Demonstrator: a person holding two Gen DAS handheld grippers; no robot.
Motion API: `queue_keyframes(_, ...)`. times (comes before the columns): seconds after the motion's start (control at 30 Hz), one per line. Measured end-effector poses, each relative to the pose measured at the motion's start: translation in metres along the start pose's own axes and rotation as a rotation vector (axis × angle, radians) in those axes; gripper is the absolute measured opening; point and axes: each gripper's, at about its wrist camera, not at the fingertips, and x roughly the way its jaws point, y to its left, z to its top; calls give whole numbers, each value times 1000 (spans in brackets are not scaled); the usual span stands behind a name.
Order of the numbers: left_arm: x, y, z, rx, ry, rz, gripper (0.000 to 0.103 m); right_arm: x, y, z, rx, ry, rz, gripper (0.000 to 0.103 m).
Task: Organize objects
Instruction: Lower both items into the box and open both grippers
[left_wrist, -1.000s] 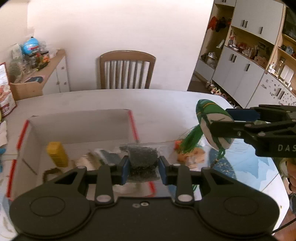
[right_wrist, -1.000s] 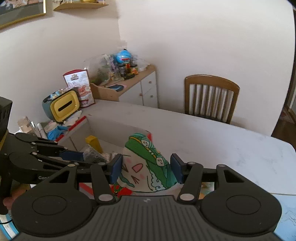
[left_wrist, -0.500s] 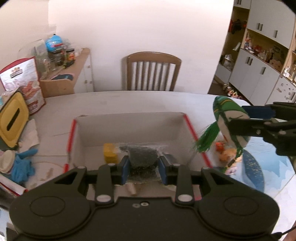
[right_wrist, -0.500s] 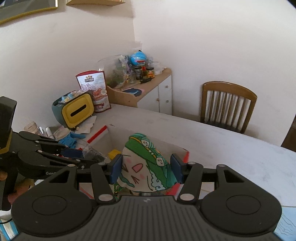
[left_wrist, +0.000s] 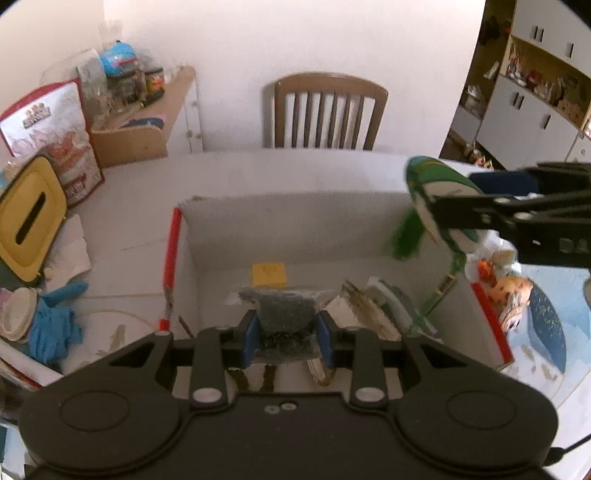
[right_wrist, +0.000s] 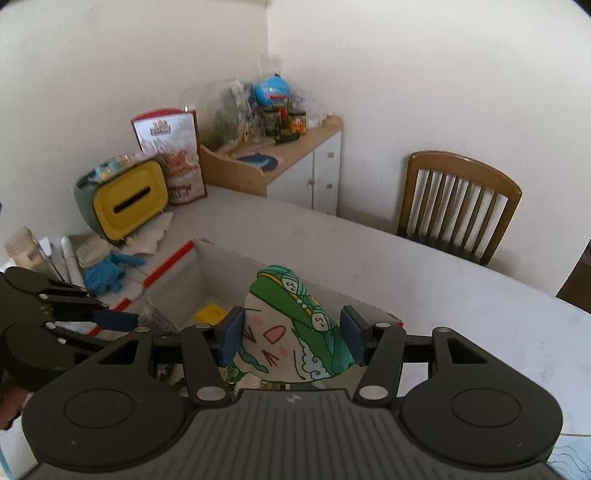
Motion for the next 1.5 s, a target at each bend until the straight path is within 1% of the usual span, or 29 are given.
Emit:
queue_keyframes(0.27, 35, -2, -4, 34, 89, -9, 32, 49, 1, -17, 16, 102, 11, 56)
queue_keyframes(0.53, 55, 3, -7, 29, 172, -14, 32, 72, 3, -33, 27, 183, 26, 56)
queue_keyframes(0.73, 67, 4, -9, 34, 226, -4, 32, 78, 8, -37, 26, 198, 33, 58)
queue_keyframes(0.93, 72, 0, -10, 39, 258, 3, 33, 78, 10, -38, 35, 204, 40, 59)
queue_keyframes(1.07, 72, -2, -10, 29, 264, 0, 38, 76, 10, -38, 45, 208, 47, 60)
queue_keyframes(1.1, 72, -2, -10, 28, 266, -1, 40, 75, 10, -38, 46, 208, 48, 61)
queue_keyframes(1.17, 71, -4, -10, 29, 266, 3, 49, 73, 9, -38, 57, 206, 52, 62)
queue_keyframes(1.2, 70, -5, -10, 28, 263, 3, 56, 71, 9, -38, 61, 205, 55, 62)
queue_keyframes(1.23, 68, -5, -10, 28, 256, 2, 60, 70, 9, -38, 63, 203, 59, 62)
queue_keyframes(1.37, 58, -10, -11, 37, 230, 3, 64, 61, 11, -38, 57, 189, 63, 64)
queue_keyframes(1.4, 56, -10, -11, 36, 225, 3, 64, 60, 12, -38, 57, 187, 64, 67)
queue_keyframes(1.5, 50, -12, -11, 32, 217, 2, 66, 52, 13, -36, 58, 169, 68, 71)
